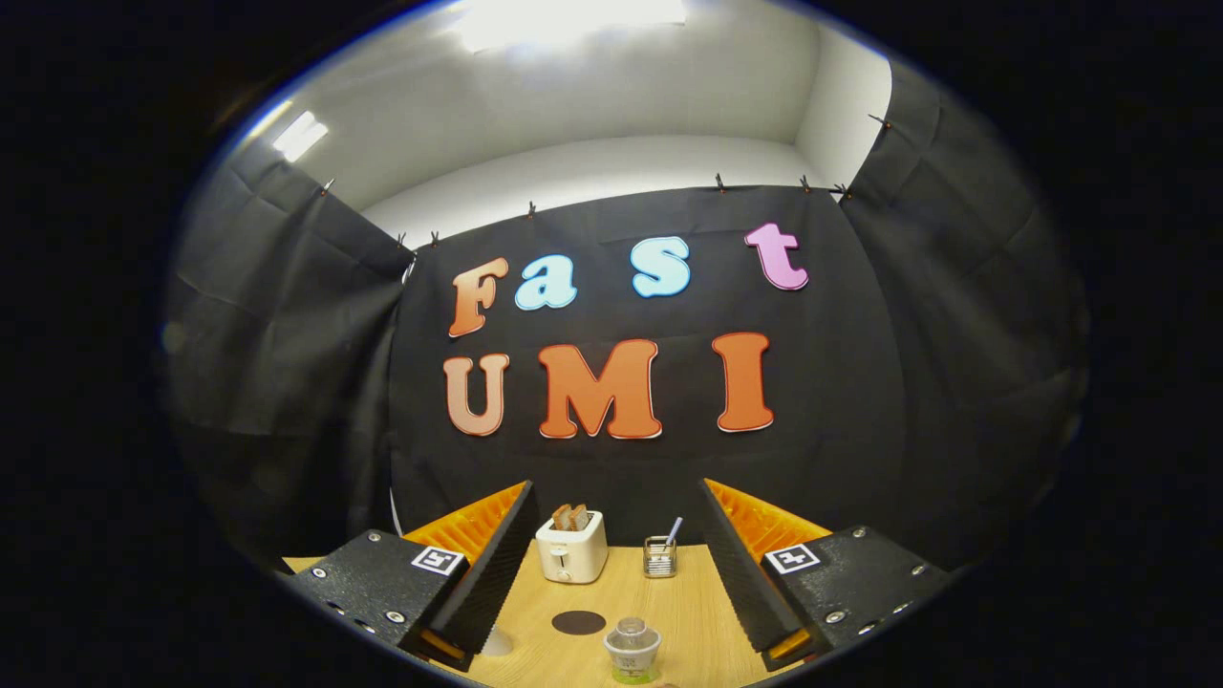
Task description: Take the bottle from table, then pour the juice into the cup, finally place the bottle on the coaster
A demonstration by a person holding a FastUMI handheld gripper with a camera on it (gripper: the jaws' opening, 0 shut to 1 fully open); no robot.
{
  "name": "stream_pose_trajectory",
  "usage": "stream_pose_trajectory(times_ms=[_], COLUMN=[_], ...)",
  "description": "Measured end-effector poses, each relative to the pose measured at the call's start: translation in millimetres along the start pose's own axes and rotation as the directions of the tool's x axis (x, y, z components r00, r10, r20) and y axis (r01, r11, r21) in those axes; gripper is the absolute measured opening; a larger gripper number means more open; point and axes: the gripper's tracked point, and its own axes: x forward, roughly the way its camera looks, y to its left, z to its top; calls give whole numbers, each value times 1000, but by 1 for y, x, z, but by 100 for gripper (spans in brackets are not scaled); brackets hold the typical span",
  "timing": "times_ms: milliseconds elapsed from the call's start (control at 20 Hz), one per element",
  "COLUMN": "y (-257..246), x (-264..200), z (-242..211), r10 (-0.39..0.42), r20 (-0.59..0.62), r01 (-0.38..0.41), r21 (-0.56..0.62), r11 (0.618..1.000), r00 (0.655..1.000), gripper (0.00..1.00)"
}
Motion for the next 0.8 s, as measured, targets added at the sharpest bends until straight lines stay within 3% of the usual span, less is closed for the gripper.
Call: stream_pose_trajectory(times_ms=[800], y=[4], x=[0], z=[-136], r10=[-14], r20=[-69], r01=[11], r21=[-44], r11=[999], r00=[997], gripper=[99])
